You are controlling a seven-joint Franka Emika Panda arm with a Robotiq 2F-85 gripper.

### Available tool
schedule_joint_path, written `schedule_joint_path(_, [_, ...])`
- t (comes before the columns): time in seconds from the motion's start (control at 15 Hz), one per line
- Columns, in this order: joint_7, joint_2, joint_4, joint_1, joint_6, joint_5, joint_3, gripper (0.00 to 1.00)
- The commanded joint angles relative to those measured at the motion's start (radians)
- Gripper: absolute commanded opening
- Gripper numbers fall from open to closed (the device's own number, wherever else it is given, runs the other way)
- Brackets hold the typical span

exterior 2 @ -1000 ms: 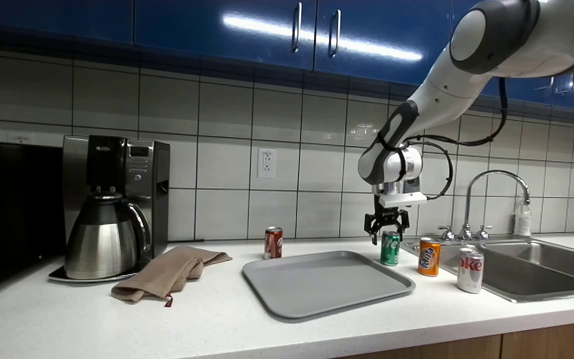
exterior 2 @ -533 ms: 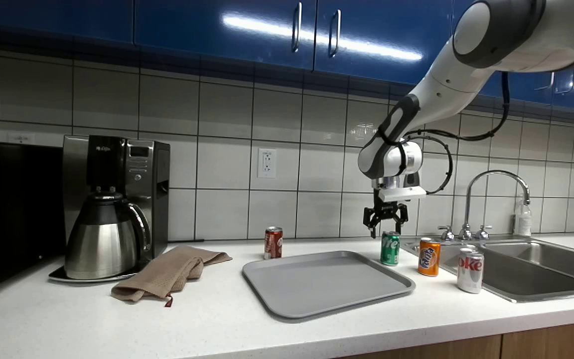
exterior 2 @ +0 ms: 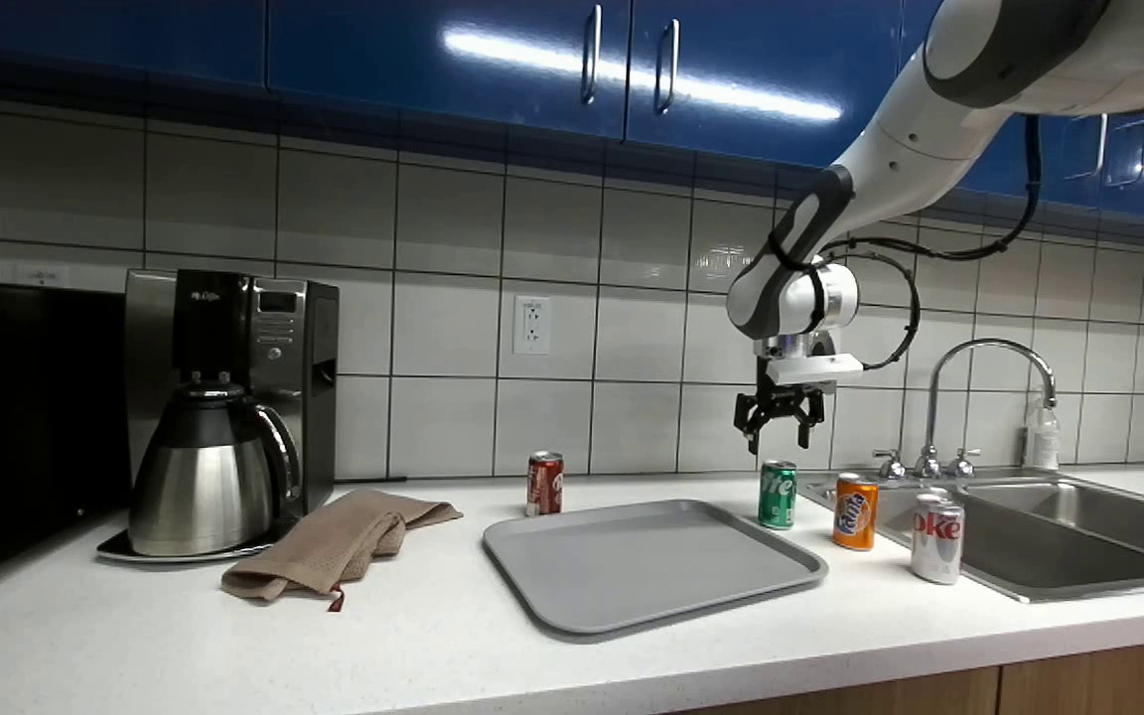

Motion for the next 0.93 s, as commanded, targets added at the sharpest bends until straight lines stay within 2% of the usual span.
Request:
schedule_joint_path(0.0, [-0.009, -0.096, -0.127, -0.002, 0.087, -0.019, -0.002, 1.0])
schedule_joint_path(0.47, [0.018, -0.222, -0.31, 0.019, 0.238, -0.063, -0.023, 1.0])
schedule_joint_path(0.67, [0.061, -0.269, -0.376, 0.043, 0.269, -0.12, -0.045, 1.0])
schedule_joint_path(0.87, [0.059, -0.327, -0.449, 0.05, 0.289, -0.145, -0.039, 1.0])
